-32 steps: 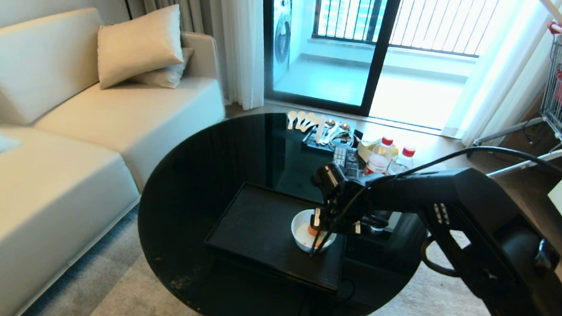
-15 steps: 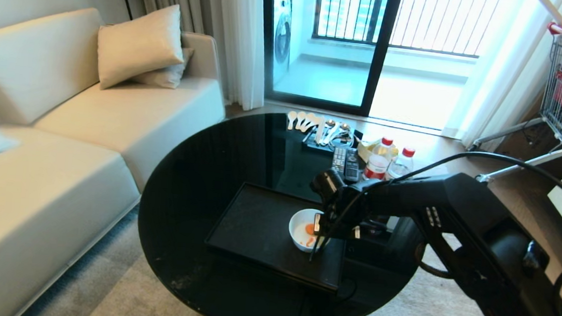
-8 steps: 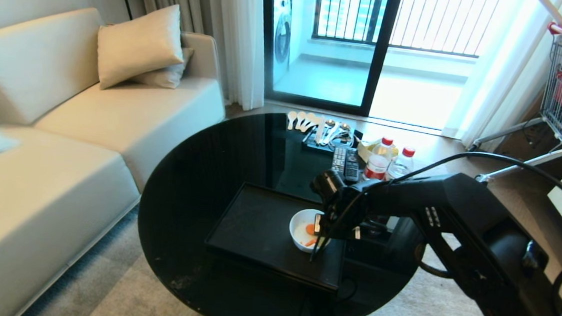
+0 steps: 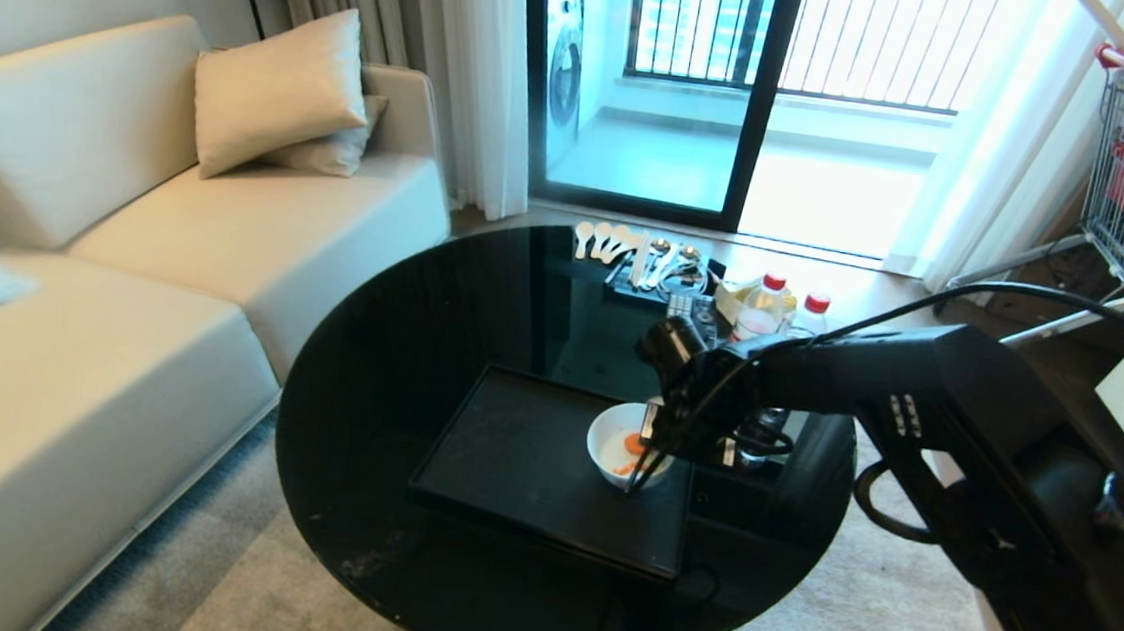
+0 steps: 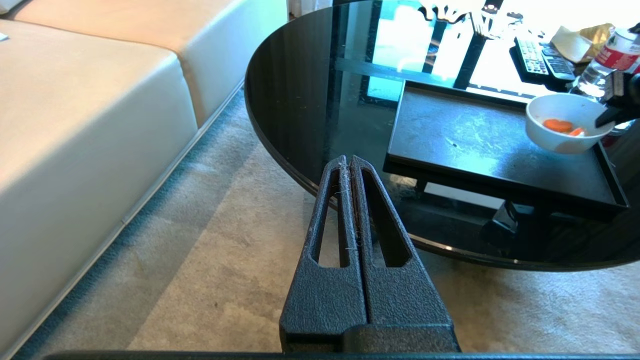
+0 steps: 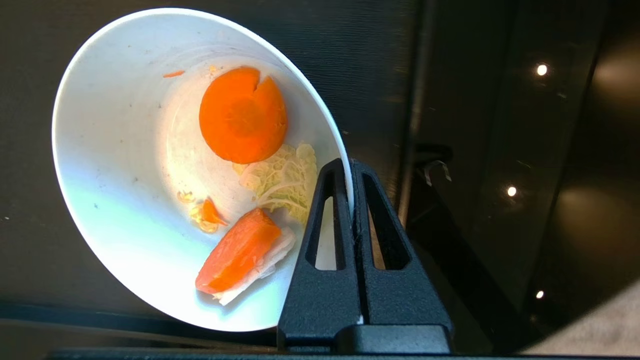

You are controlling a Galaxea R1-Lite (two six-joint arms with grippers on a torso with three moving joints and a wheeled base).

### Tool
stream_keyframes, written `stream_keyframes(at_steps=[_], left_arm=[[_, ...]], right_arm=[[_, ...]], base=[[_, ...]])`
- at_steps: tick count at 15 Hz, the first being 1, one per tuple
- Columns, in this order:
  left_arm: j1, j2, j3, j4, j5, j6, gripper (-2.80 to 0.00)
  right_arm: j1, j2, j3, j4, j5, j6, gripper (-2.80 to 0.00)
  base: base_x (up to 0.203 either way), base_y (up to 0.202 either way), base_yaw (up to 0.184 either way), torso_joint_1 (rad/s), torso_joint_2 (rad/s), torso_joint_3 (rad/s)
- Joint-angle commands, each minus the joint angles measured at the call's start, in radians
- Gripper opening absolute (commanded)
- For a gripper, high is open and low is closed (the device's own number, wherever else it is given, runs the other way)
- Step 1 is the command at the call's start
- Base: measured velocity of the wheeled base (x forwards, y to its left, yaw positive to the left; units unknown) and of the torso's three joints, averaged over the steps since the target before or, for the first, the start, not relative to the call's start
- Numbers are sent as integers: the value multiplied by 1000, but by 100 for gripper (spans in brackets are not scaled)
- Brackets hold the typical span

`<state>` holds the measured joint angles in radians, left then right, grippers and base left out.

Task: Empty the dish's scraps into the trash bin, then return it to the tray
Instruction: Pick up the bowl with leftover food, then move the bowl over the trash can

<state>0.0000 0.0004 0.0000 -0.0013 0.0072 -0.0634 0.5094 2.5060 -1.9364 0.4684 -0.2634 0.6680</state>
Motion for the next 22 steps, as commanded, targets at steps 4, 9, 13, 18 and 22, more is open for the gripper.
stream_keyframes(at_steps=[4,9,13,18,22], left_arm=[[2,0,0,0,0,-1,-280],[0,0,0,0,0,-1,-280],[2,0,0,0,0,-1,-280],[0,0,0,0,0,-1,-280],[0,0,0,0,0,-1,-280]], right_arm=[[-38,-96,5,57,0,71,-280],[-89,-234,72,81,-1,87,-280],[-132,-418,241,77,-5,94,-280],[-194,-739,550,70,-16,91,-280],[-254,-1023,842,69,-18,88,-280]], base=[[0,0,0,0,0,0],[0,0,0,0,0,0],[0,0,0,0,0,0],[0,0,0,0,0,0],[0,0,0,0,0,0]])
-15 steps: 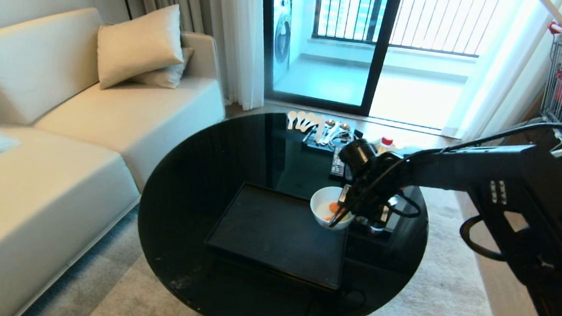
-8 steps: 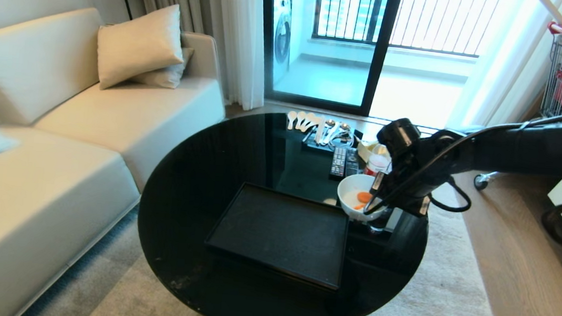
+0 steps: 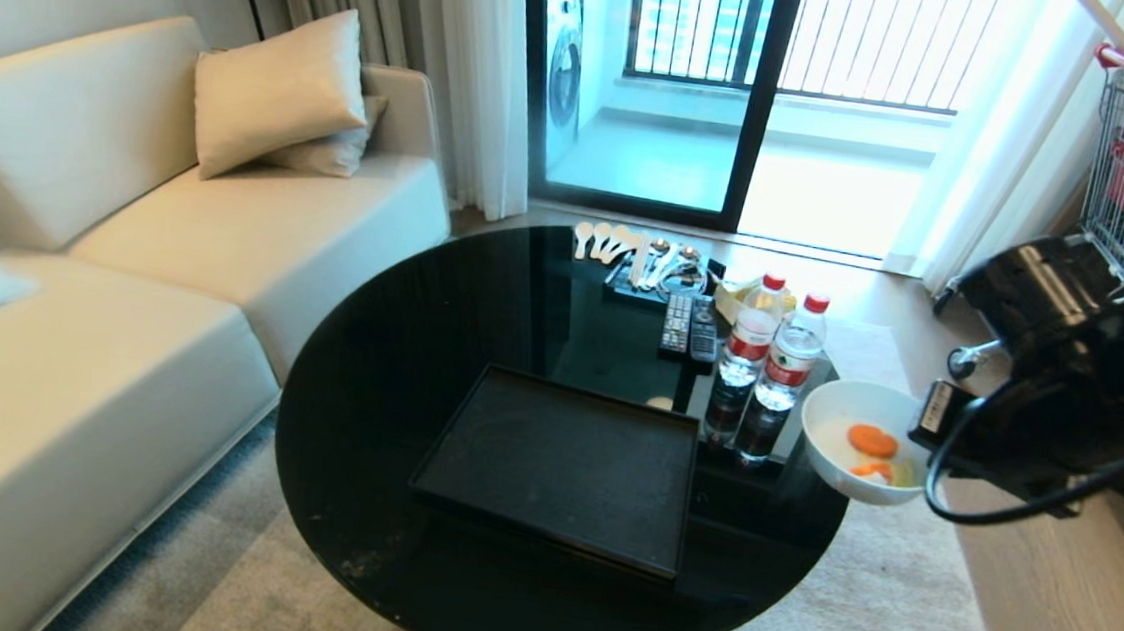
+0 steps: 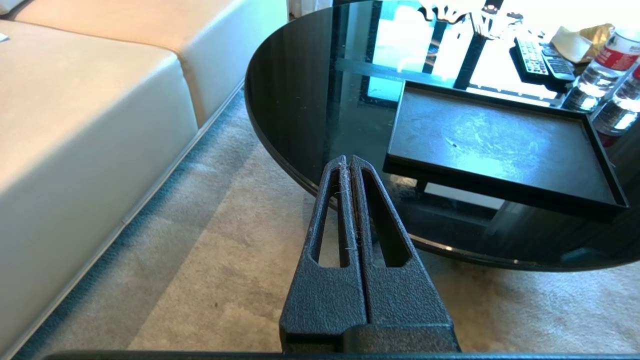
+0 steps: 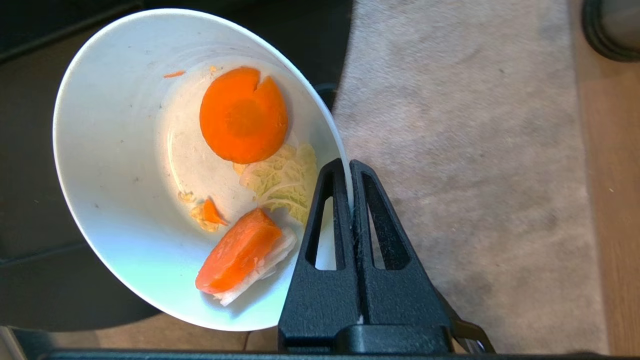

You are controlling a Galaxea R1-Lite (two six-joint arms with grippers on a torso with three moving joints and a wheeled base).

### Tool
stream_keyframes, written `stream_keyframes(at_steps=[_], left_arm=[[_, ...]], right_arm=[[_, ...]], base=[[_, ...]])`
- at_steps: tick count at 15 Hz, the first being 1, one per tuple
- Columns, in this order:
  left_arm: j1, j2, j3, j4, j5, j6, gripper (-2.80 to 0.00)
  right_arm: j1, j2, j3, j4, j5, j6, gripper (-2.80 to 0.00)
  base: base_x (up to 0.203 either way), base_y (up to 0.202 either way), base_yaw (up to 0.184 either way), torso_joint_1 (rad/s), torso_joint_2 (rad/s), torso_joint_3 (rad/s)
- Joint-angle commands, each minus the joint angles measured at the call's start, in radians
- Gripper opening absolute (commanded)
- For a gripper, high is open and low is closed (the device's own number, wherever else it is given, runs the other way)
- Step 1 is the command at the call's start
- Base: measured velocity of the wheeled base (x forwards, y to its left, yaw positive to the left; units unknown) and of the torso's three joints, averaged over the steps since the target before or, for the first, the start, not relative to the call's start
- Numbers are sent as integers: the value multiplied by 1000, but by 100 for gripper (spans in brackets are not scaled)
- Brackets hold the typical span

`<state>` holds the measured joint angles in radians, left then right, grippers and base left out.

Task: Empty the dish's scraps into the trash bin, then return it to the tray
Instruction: Move the bowl over the trash can

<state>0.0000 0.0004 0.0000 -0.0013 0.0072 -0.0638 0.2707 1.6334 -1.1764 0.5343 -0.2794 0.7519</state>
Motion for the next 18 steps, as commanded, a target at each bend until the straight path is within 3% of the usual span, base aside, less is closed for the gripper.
stream_keyframes(at_steps=[1,10,18], left_arm=[[0,0,0,0,0,-1,-280],[0,0,0,0,0,-1,-280],[0,0,0,0,0,-1,-280]], right_arm=[[-31,-206,148,3,-7,4,-280],[-123,-430,484,-74,-24,7,-280],[-142,-471,586,-138,-20,10,-280]], base=[[0,0,0,0,0,0],[0,0,0,0,0,0],[0,0,0,0,0,0]])
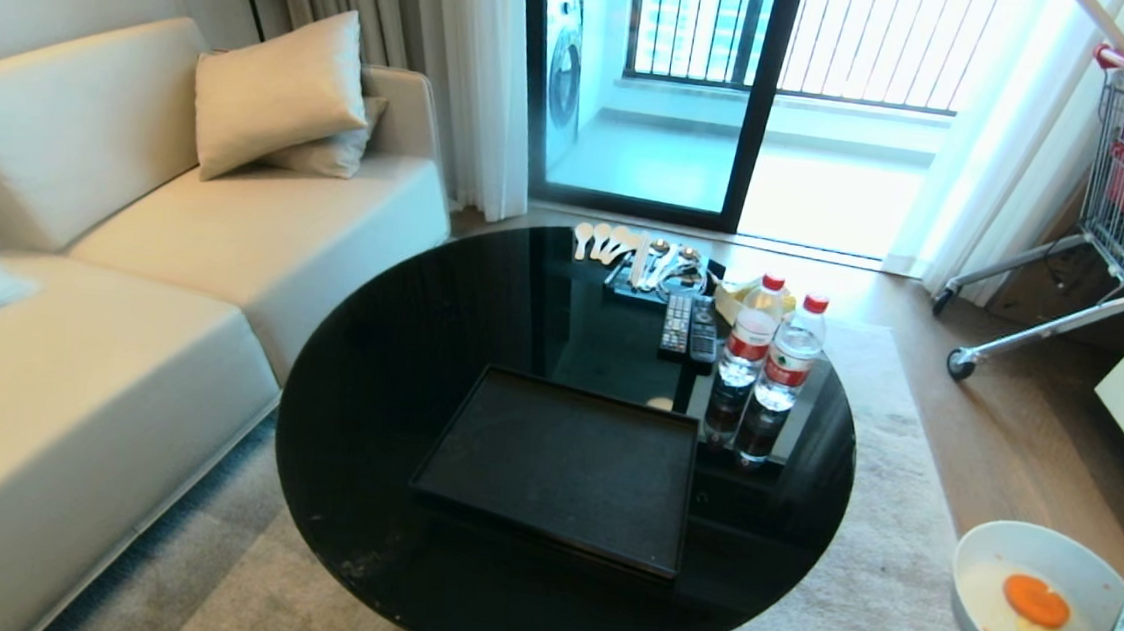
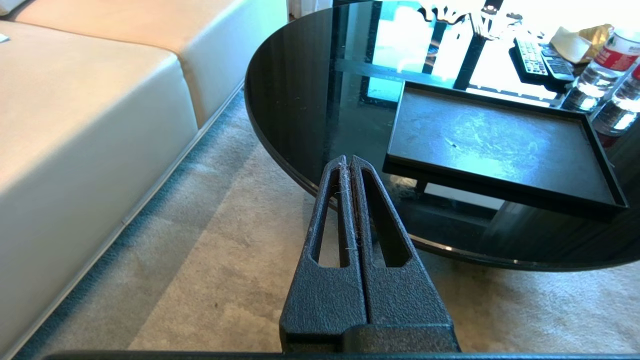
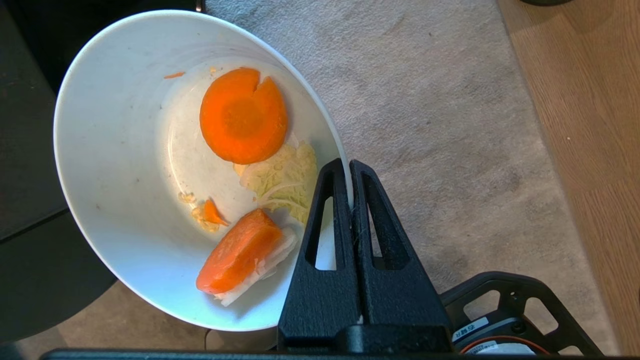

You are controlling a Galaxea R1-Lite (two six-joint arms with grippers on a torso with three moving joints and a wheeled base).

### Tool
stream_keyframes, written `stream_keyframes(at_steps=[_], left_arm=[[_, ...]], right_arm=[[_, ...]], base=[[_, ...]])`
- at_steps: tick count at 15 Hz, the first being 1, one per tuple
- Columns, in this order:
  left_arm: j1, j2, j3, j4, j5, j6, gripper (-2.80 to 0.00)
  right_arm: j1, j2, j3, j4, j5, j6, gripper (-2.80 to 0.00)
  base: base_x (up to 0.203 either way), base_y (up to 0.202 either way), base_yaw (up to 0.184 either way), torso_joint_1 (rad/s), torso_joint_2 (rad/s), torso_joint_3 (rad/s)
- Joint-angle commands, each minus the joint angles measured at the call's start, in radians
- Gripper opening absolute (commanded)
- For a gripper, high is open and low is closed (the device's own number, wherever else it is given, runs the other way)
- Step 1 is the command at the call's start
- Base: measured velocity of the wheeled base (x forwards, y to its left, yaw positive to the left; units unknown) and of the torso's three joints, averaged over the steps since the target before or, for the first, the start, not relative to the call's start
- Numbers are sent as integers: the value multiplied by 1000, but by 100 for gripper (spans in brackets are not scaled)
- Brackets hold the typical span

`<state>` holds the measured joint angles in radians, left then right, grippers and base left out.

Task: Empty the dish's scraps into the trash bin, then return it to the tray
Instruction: Move the bowl over the trash can

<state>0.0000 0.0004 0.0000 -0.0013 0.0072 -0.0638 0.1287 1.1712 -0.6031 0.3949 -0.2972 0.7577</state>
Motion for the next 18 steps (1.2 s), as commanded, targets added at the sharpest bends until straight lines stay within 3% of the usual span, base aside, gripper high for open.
stream_keyframes(at_steps=[1,18], left_arm=[[0,0,0,0,0,-1,-280],[0,0,0,0,0,1,-280]], right_arm=[[0,-22,17,2,-2,5,-280],[0,-84,68,1,-3,2,-280]], base=[[0,0,0,0,0,0],[0,0,0,0,0,0]])
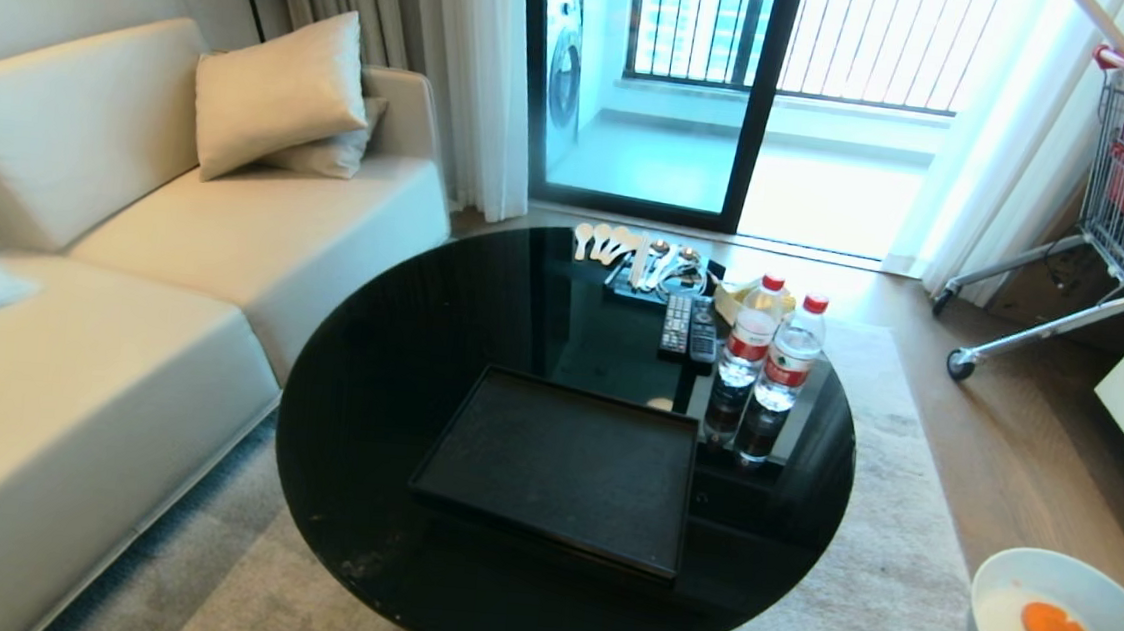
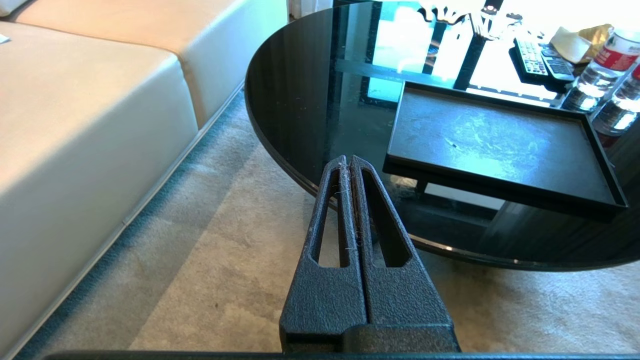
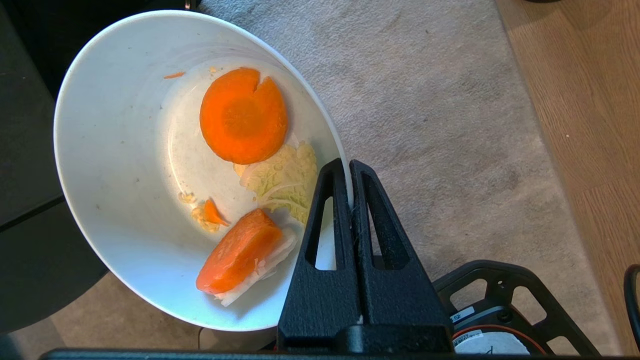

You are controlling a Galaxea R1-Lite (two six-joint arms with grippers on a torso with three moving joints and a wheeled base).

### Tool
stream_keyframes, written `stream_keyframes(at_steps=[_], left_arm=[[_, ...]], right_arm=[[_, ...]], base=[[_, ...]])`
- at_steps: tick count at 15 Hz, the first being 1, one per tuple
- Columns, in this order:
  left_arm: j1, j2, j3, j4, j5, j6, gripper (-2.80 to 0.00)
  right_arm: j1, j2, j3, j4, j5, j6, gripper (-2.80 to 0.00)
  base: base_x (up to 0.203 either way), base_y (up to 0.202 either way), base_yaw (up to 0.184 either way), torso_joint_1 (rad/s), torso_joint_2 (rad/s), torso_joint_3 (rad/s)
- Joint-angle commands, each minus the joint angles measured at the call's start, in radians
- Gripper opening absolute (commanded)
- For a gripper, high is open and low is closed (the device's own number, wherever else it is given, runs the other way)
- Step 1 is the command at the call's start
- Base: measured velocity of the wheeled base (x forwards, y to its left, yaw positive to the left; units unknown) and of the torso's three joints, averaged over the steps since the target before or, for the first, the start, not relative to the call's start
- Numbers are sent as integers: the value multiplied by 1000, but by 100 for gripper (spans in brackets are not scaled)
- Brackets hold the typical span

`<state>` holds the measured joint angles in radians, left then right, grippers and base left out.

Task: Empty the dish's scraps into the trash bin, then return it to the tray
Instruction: Move the bowl over the trash can

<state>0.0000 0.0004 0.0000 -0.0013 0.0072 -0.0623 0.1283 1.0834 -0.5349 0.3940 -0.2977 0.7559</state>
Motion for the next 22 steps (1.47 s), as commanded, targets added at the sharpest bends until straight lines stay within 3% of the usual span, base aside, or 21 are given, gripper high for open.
stream_keyframes(at_steps=[1,4,13,22], left_arm=[[0,0,0,0,0,-1,-280],[0,0,0,0,0,-2,-280],[0,0,0,0,0,-2,-280],[0,0,0,0,0,-2,-280]], right_arm=[[1,4,0,2,-3,3,-280],[1,4,0,2,-3,2,-280],[-1,13,-7,2,-6,0,-280],[-1,14,-18,0,-8,-47,-280]], base=[[0,0,0,0,0,0],[-30,0,1,-1,-2,4],[-170,0,-1,-1,0,3],[0,0,0,0,0,0]])
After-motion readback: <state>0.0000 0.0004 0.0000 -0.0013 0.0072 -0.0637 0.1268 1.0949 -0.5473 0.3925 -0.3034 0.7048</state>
